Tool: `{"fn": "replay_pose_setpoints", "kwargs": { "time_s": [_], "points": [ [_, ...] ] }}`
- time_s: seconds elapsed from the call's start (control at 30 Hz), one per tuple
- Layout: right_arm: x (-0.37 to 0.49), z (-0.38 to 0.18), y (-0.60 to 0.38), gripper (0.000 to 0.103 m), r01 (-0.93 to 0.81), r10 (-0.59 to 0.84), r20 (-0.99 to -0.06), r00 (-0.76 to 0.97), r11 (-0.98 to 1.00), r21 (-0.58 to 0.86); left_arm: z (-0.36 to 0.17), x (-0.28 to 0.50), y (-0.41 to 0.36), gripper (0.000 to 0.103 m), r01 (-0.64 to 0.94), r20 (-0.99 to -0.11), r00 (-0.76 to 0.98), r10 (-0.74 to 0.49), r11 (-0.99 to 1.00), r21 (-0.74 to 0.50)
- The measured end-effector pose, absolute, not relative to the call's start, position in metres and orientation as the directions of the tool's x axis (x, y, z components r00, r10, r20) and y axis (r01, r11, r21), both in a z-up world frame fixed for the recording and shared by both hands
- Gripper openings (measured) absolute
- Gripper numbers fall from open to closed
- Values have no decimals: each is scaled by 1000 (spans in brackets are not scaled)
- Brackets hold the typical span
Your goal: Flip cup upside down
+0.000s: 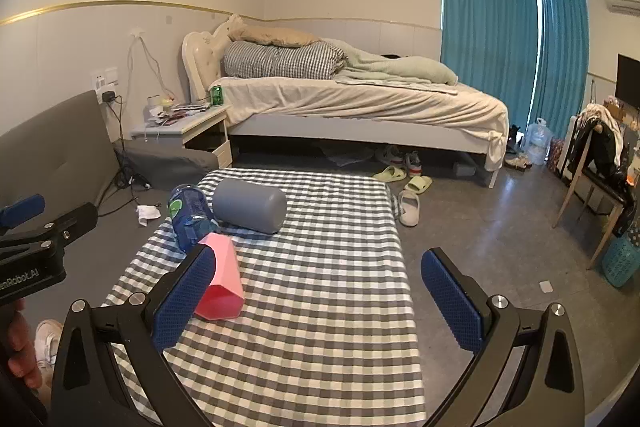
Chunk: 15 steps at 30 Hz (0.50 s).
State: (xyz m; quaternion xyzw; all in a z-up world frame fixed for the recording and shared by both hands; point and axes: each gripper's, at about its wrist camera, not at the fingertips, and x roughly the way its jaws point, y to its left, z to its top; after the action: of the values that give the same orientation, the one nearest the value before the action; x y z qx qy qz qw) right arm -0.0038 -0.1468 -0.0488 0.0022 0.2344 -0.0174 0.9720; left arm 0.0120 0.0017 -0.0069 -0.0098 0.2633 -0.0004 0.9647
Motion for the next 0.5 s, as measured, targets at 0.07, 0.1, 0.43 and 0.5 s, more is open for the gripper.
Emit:
{"fn": "replay_pose_setpoints", "kwargs": {
  "time_s": [0.07, 0.1, 0.43, 0.5],
  "points": [
    [-3, -52, -146, 103, 32, -34, -457, 889, 999, -11, -8, 13, 2, 103, -10, -511, 859, -7, 1000, -30],
    [-3, -52, -146, 103, 28, -31, -459, 888, 1000, -13, -8, 14, 2, 103, -13, -515, 857, -6, 999, -32],
    [-4, -53, -157, 103, 38, -32, -468, 883, 999, 2, -10, 14, -5, 103, -1, -522, 853, -12, 1000, -25],
    [-4, -53, -159, 103, 39, -28, -469, 883, 999, 15, -12, 14, -5, 103, 4, -519, 855, -17, 1000, -25]
  ]
}}
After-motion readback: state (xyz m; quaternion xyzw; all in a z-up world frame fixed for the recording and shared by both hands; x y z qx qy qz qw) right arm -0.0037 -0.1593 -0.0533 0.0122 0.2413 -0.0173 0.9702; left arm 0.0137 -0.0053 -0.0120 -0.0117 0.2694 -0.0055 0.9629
